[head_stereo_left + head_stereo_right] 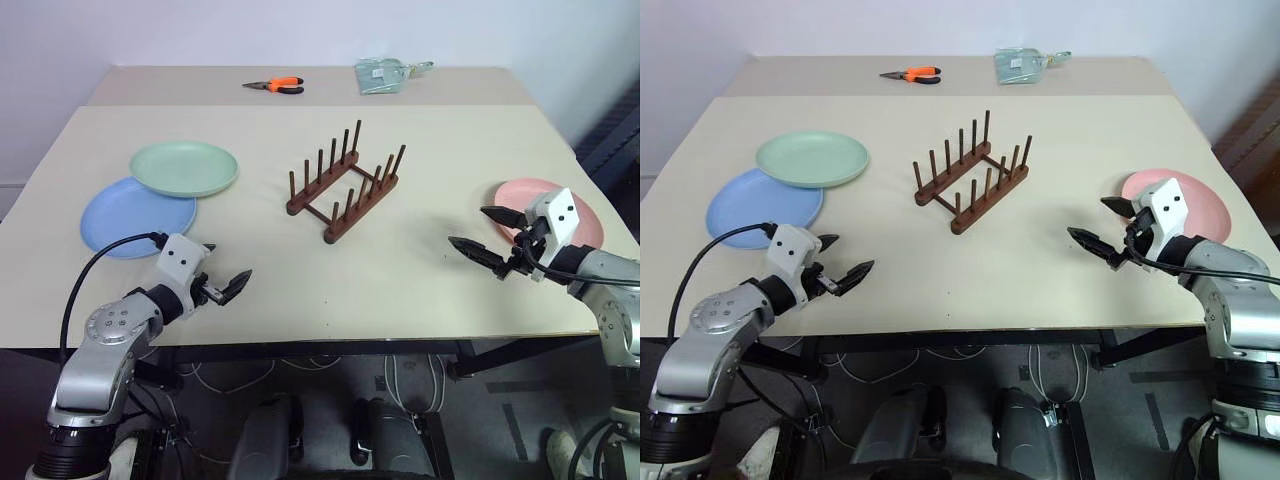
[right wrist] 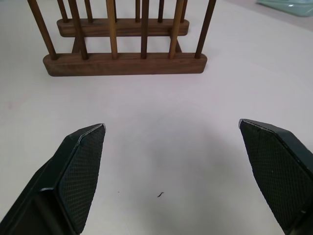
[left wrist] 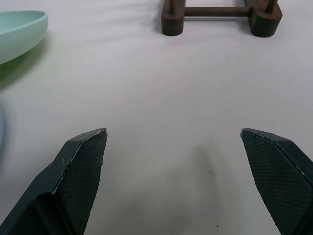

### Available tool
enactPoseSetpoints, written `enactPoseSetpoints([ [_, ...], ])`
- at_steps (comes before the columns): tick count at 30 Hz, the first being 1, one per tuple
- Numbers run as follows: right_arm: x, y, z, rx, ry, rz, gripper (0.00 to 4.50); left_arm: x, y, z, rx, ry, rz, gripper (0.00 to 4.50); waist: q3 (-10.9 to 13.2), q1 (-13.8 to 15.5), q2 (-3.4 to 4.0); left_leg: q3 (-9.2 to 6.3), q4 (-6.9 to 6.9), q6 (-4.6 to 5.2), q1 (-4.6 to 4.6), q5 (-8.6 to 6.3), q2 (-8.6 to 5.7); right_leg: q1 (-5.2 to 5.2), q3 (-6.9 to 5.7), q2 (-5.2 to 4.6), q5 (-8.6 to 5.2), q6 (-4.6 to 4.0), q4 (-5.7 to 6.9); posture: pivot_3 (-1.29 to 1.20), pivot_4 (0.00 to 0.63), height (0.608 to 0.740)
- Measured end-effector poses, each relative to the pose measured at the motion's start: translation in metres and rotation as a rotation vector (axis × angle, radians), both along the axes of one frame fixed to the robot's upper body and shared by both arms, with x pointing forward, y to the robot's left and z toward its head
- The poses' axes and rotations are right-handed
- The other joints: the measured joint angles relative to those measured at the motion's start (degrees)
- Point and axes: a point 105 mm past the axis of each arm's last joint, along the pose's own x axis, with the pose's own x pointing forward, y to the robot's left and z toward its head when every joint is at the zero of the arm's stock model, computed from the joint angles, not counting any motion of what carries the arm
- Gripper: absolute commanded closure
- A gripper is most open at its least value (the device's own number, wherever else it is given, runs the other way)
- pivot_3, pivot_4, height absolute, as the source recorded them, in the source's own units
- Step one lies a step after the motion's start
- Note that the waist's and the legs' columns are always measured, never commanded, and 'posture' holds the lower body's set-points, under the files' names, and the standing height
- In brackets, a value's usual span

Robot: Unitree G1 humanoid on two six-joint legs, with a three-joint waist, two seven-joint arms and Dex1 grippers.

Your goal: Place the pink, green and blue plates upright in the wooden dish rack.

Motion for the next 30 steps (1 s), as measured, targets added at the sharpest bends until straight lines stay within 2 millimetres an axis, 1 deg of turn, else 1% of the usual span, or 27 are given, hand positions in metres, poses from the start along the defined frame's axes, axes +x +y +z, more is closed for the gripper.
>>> enactPoseSetpoints([
  [7,0.008,0.006,-0.001,-0.023,-0.012,0.01,0.02,0.001,-0.01,-0.005,-0.016,0.004,-0.005,0.0,0.0,-0.03,0.0,0.01,0.0,0.0,0.0,0.0,0.0,0.0,0.0,0.0,0.0,0.0,0.0,0.0,0.15,0.74],
  [10,0.008,0.01,-0.002,-0.026,-0.01,0.022,0.02,-0.001,-0.021,-0.01,-0.033,0.026,-0.052,0.0,0.0,0.06,0.0,0.0,0.0,0.0,0.0,0.0,0.0,0.0,-0.01,0.0,0.0,0.0,0.0,0.0,0.15,0.74],
  [13,-0.001,0.024,-0.009,-0.015,0.037,0.082,0.02,0.002,-0.05,-0.015,-0.041,0.04,-0.133,0.0,0.0,0.23,0.0,0.0,0.02,0.01,-0.01,0.0,-0.01,0.03,-0.01,-0.01,0.0,0.01,-0.01,0.0,0.15,0.74],
  [16,-0.017,0.043,-0.025,-0.01,0.1,0.141,0.02,0.024,-0.087,-0.019,-0.064,0.034,-0.157,0.0,-0.03,0.97,0.02,-0.03,0.08,0.05,0.0,-0.02,-0.03,0.08,-0.04,0.01,0.02,0.04,-0.01,0.0,0.15,0.74],
  [17,-0.02,0.053,-0.029,0.0,0.102,0.159,0.02,0.03,-0.1,-0.022,-0.059,0.04,-0.169,0.0,-0.03,1.03,0.02,0.0,0.08,0.06,-0.01,-0.02,-0.03,0.06,-0.03,0.02,0.02,0.05,-0.01,0.0,0.15,0.74],
  [18,-0.023,0.061,-0.032,0.004,0.104,0.174,0.02,0.034,-0.108,-0.025,-0.051,0.043,-0.18,0.0,-0.04,0.78,0.02,0.02,0.08,0.05,-0.01,-0.02,-0.03,0.03,0.02,0.04,0.02,0.05,0.0,0.0,0.15,0.74],
  [20,-0.026,0.066,-0.033,0.002,0.098,0.167,0.02,0.043,-0.12,-0.027,-0.05,0.04,-0.19,0.0,-0.05,0.85,0.06,0.02,0.08,0.05,0.0,-0.01,-0.02,0.03,0.0,0.04,0.01,0.06,0.02,0.0,0.15,0.74],
  [23,-0.032,0.073,-0.029,-0.012,0.072,0.16,0.02,0.058,-0.141,-0.025,-0.042,0.029,-0.235,0.0,-0.07,1.51,0.06,0.01,0.16,0.09,0.0,-0.04,-0.03,0.06,-0.02,0.03,0.01,0.07,0.03,0.0,0.15,0.74],
  [25,-0.034,0.076,-0.026,-0.017,0.055,0.154,0.02,0.068,-0.153,-0.024,-0.043,0.023,-0.248,0.0,-0.08,1.75,0.07,-0.05,0.35,0.18,-0.08,-0.09,-0.03,0.09,-0.07,0.02,-0.01,0.12,0.03,0.0,0.15,0.74],
  [26,-0.034,0.076,-0.026,-0.018,0.053,0.151,0.0,0.071,-0.156,-0.023,-0.041,0.021,-0.249,0.25,-0.08,1.72,0.07,-0.09,0.46,0.23,-0.11,-0.13,-0.01,0.12,-0.1,0.02,-0.02,0.14,0.04,0.0,0.15,0.74],
  [28,-0.038,0.075,-0.03,-0.021,0.065,0.134,0.0,0.079,-0.163,-0.023,-0.048,0.021,-0.252,0.88,-0.09,1.67,0.07,-0.09,0.59,0.34,-0.12,-0.21,-0.01,0.19,-0.1,0.0,-0.04,0.2,0.04,0.0,0.15,0.74],
  [29,-0.039,0.074,-0.033,-0.021,0.076,0.128,0.0,0.081,-0.165,-0.023,-0.053,0.021,-0.253,1.28,-0.09,1.58,0.07,-0.09,0.64,0.38,-0.13,-0.23,-0.02,0.19,-0.09,-0.02,-0.02,0.23,0.04,0.0,0.15,0.74],
  [30,-0.04,0.073,-0.035,-0.021,0.083,0.12,0.0,0.082,-0.166,-0.023,-0.057,0.018,-0.254,1.84,-0.09,1.55,0.07,-0.09,0.68,0.4,-0.13,-0.24,-0.02,0.2,-0.08,-0.02,-0.01,0.25,0.04,0.0,0.15,0.74],
])
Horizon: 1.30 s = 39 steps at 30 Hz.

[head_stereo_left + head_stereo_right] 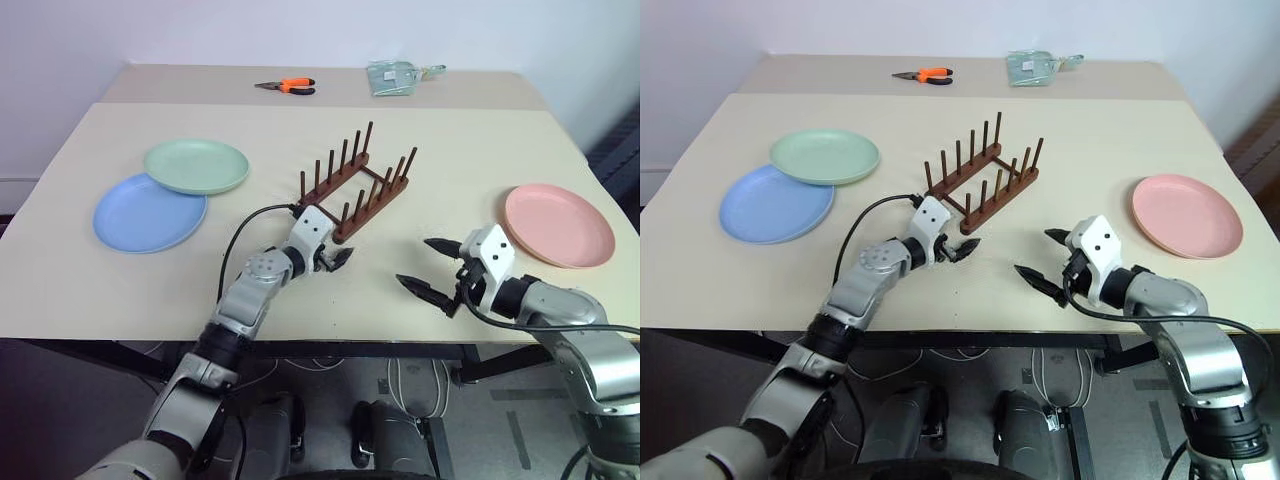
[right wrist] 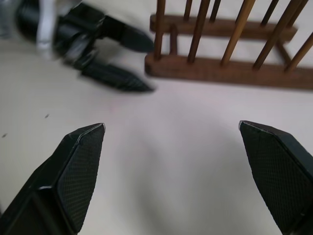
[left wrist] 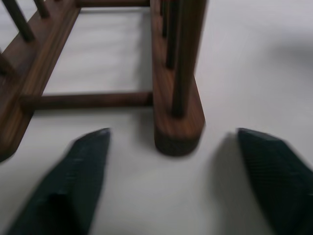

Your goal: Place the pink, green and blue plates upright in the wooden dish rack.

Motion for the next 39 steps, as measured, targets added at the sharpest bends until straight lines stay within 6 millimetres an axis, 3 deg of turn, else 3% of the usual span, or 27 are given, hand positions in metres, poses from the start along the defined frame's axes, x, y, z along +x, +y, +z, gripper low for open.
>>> enactPoseSetpoints([
  [4,-0.001,-0.002,-0.003,-0.01,0.005,-0.018,0.0,0.001,0.0,-0.001,-0.013,-0.011,-0.004,3.75,0.0,-0.06,0.01,-0.01,0.02,0.0,0.01,-0.01,0.01,0.0,0.01,-0.02,0.01,0.01,0.01,0.0,0.15,0.74],
  [8,-0.002,-0.003,-0.005,-0.023,-0.002,-0.017,0.0,-0.004,0.003,-0.001,0.006,-0.035,-0.058,3.76,-0.01,-0.07,0.01,0.0,0.03,0.02,0.0,-0.03,0.01,0.0,0.02,-0.03,0.01,0.01,0.0,0.0,0.15,0.74],
  [14,-0.002,-0.01,-0.01,-0.056,-0.004,-0.016,0.0,-0.04,0.014,-0.003,0.058,0.004,-0.358,3.76,0.0,-0.17,0.04,0.0,0.05,-0.01,-0.01,-0.04,0.02,-0.02,0.02,-0.04,0.0,-0.01,-0.01,0.0,0.15,0.74],
  [17,0.0,-0.013,-0.013,-0.063,-0.003,-0.02,0.0,-0.045,0.022,-0.003,0.094,0.014,-0.428,3.76,0.0,-0.09,0.04,-0.01,0.06,0.02,-0.02,-0.05,0.01,-0.02,0.02,-0.06,0.0,-0.01,-0.03,0.0,0.15,0.74],
  [24,0.002,-0.018,-0.014,-0.084,-0.014,-0.038,0.0,-0.025,0.046,-0.003,0.116,0.024,-0.316,0.25,-0.01,-0.52,0.05,-0.01,0.06,0.01,0.0,-0.04,0.04,-0.02,0.04,-0.03,0.0,0.0,0.01,0.0,0.15,0.74],
  [25,0.002,-0.02,-0.015,-0.095,-0.014,-0.046,0.0,-0.023,0.054,-0.002,0.121,0.029,-0.278,0.07,-0.01,-0.83,0.05,-0.01,0.06,0.0,0.0,-0.04,0.05,-0.02,0.03,-0.02,0.0,0.0,0.02,0.0,0.15,0.74],
  [26,0.004,-0.022,-0.016,-0.106,-0.01,-0.057,0.56,-0.023,0.063,-0.001,0.126,0.035,-0.252,0.15,-0.01,-1.34,0.05,-0.01,0.05,0.0,0.0,-0.04,0.05,-0.02,0.03,-0.02,0.0,0.0,0.03,0.0,0.15,0.74],
  [28,0.004,-0.03,-0.022,-0.126,0.013,-0.081,1.25,-0.038,0.081,-0.001,0.137,0.073,-0.24,0.56,-0.05,-2.13,0.13,-0.01,0.0,-0.01,0.01,-0.04,0.06,-0.03,0.07,-0.02,0.0,0.0,0.02,0.0,0.15,0.74],
  [30,0.006,-0.039,-0.029,-0.159,0.045,-0.116,2.27,-0.062,0.086,-0.002,0.142,0.122,-0.28,1.51,-0.07,-2.56,0.17,-0.01,0.0,-0.02,0.02,-0.04,0.05,-0.02,0.07,-0.04,-0.01,0.0,0.01,0.0,0.15,0.74],
  [32,0.008,-0.042,-0.036,-0.189,0.063,-0.129,3.35,-0.079,0.078,-0.004,0.153,0.155,-0.322,2.48,-0.1,-2.44,0.22,-0.03,0.03,-0.03,0.02,-0.04,0.03,0.02,0.06,-0.06,0.0,0.0,0.01,0.0,0.15,0.74],
  [34,0.013,-0.038,-0.042,-0.226,0.066,-0.127,4.34,-0.092,0.058,-0.007,0.175,0.158,-0.386,2.5,-0.1,-1.95,0.24,-0.03,0.06,-0.02,0.02,-0.06,0.0,0.01,0.08,-0.07,0.0,0.0,0.0,0.0,0.15,0.74],
  [36,0.023,-0.034,-0.042,-0.25,0.052,-0.136,4.34,-0.096,0.04,-0.01,0.192,0.133,-0.405,2.5,-0.1,-1.65,0.25,-0.02,0.06,0.0,0.01,-0.07,-0.01,0.01,0.09,-0.07,0.0,0.0,-0.02,0.0,0.15,0.74],
  [39,0.041,-0.026,-0.039,-0.264,0.022,-0.151,4.34,-0.085,0.021,-0.01,0.226,0.063,-0.356,2.5,-0.1,-1.38,0.24,-0.03,0.08,0.0,0.0,-0.06,-0.01,0.02,0.08,-0.06,0.0,0.0,0.0,0.0,0.15,0.74],
])
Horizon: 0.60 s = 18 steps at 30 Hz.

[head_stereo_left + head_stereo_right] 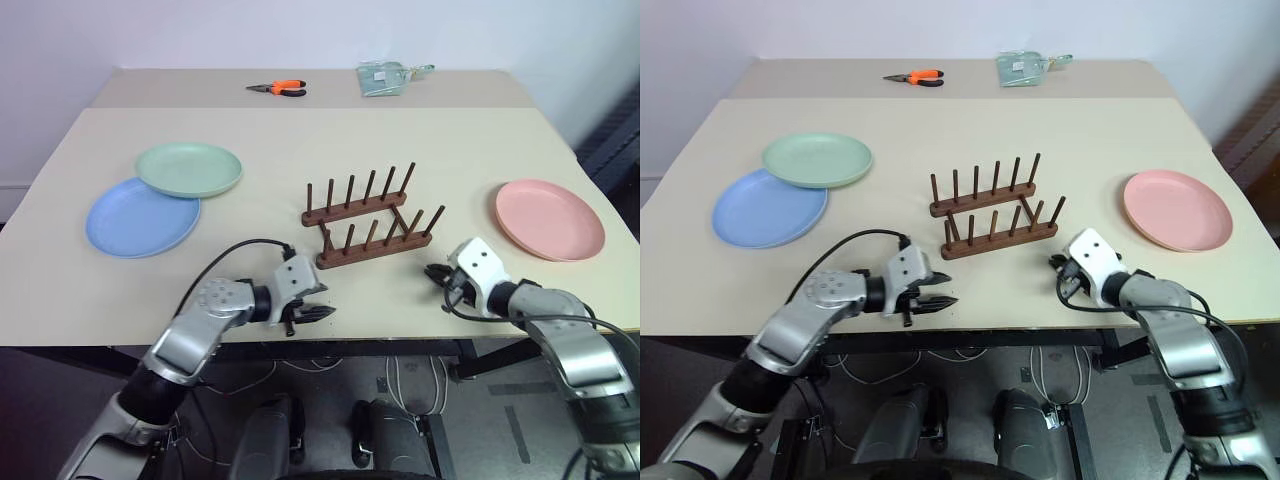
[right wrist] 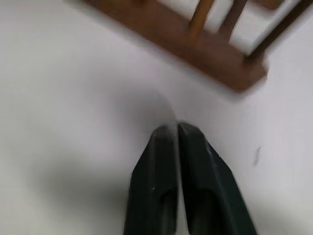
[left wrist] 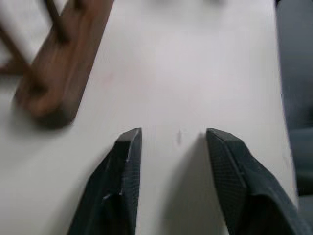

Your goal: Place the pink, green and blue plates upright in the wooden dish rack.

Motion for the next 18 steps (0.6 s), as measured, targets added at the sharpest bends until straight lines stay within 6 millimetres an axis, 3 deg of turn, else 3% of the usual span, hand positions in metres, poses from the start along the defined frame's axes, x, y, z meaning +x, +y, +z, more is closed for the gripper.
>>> enactPoseSetpoints([
  [7,0.038,0.01,0.004,-0.033,-0.06,-0.049,4.34,0.045,-0.007,0.006,0.026,-0.142,0.222,2.5,-0.12,-0.52,0.04,0.01,0.06,-0.01,0.09,0.02,0.03,0.08,0.01,0.05,0.03,0.04,0.05,0.0,0.15,0.74],
  [15,0.062,0.005,0.006,-0.074,-0.133,-0.109,4.34,0.08,0.01,0.012,0.023,-0.203,0.379,2.5,-0.17,-1.42,0.06,0.03,0.07,-0.05,0.09,0.06,0.02,0.08,0.0,0.05,0.04,0.04,0.13,0.0,0.15,0.74],
  [18,0.059,-0.001,0.008,-0.065,-0.129,-0.107,3.48,0.083,0.014,0.015,0.016,-0.216,0.393,2.5,-0.18,-1.61,0.09,0.03,0.05,-0.07,0.09,0.07,0.03,0.07,0.0,0.06,0.03,0.05,0.13,0.0,0.15,0.74],
])
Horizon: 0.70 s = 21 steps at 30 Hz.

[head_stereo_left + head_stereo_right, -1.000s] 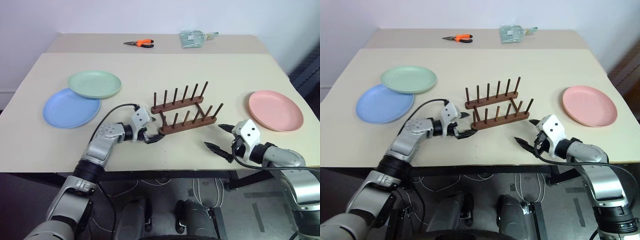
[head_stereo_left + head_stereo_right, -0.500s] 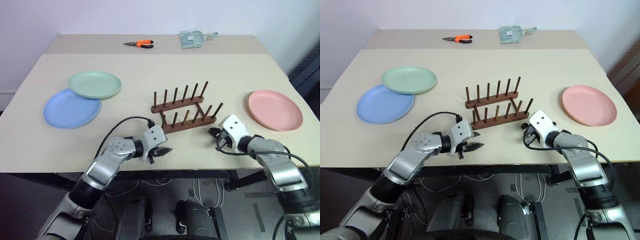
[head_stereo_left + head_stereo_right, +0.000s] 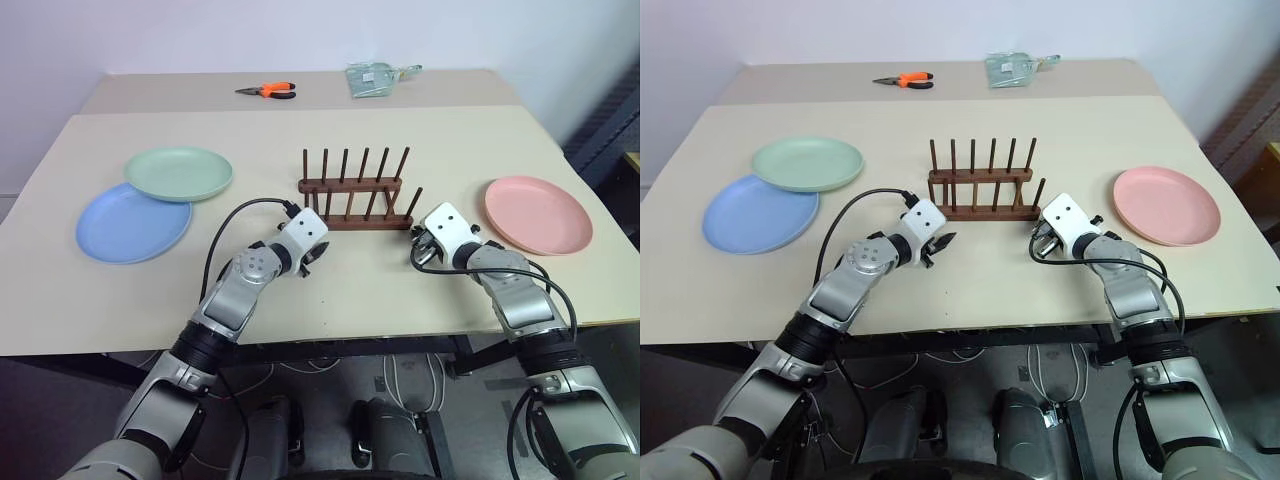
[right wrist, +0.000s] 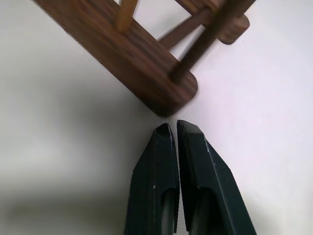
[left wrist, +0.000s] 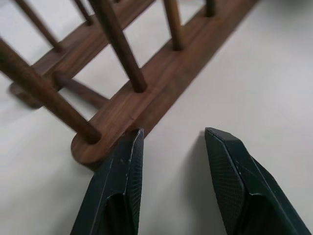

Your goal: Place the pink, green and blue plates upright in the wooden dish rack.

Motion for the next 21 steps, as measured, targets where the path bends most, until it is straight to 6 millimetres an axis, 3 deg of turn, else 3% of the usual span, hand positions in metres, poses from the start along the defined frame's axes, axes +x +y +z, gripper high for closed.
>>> enactPoseSetpoints([
  [2,-0.005,-0.014,0.009,-0.001,-0.016,-0.021,2.55,-0.003,0.002,0.002,-0.001,-0.008,-0.013,2.5,0.01,0.01,0.02,0.01,-0.03,0.0,-0.03,0.0,0.0,-0.05,0.0,-0.01,0.0,0.0,-0.02,0.0,0.15,0.74],
  [5,-0.012,-0.058,0.033,-0.069,-0.061,-0.123,1.04,-0.018,0.007,0.001,-0.019,0.003,-0.06,2.5,0.07,0.07,0.12,0.04,-0.08,-0.01,-0.07,-0.01,0.0,-0.1,0.02,-0.03,0.0,0.0,-0.07,0.0,0.15,0.74],
  [7,-0.02,-0.086,0.047,-0.124,-0.066,-0.182,1.04,-0.034,0.006,-0.003,-0.067,0.056,-0.119,2.5,0.07,0.16,0.12,0.03,-0.09,-0.01,-0.07,-0.01,0.01,-0.09,0.01,-0.05,-0.01,-0.01,-0.11,0.0,0.15,0.74],
  [9,-0.023,-0.093,0.048,-0.134,-0.053,-0.184,1.04,-0.048,0.001,-0.001,-0.117,0.095,-0.188,2.5,0.07,0.09,0.11,0.03,-0.07,-0.02,-0.07,-0.01,0.01,-0.08,0.02,-0.05,-0.01,0.0,-0.11,0.0,0.15,0.74],
  [14,-0.021,-0.112,0.015,-0.145,0.068,-0.234,1.04,-0.069,-0.014,0.018,-0.18,0.099,-0.317,2.5,0.08,0.09,0.15,0.04,-0.08,-0.01,-0.06,-0.01,0.0,-0.08,0.02,-0.04,-0.01,-0.01,-0.1,0.0,0.15,0.74],
  [16,-0.012,-0.117,0.016,-0.14,0.064,-0.248,1.04,-0.068,-0.012,0.016,-0.177,0.109,-0.306,2.5,0.08,-0.16,0.17,0.09,-0.07,0.0,-0.05,0.0,0.0,-0.08,0.05,-0.01,0.0,0.0,-0.1,0.0,0.15,0.74],
  [19,-0.002,-0.127,0.017,-0.155,0.058,-0.285,1.9,-0.067,-0.011,0.015,-0.178,0.118,-0.293,2.5,0.08,0.04,0.17,0.08,-0.06,0.0,-0.06,0.0,0.0,-0.07,0.04,0.01,-0.01,0.0,-0.1,0.0,0.15,0.74],
  [21,0.001,-0.13,0.015,-0.152,0.059,-0.298,2.85,-0.066,-0.008,0.015,-0.175,0.116,-0.282,2.5,0.08,0.18,0.17,0.08,-0.06,0.01,-0.08,0.0,-0.01,-0.07,0.03,0.01,-0.01,0.01,-0.12,0.0,0.15,0.74],
])
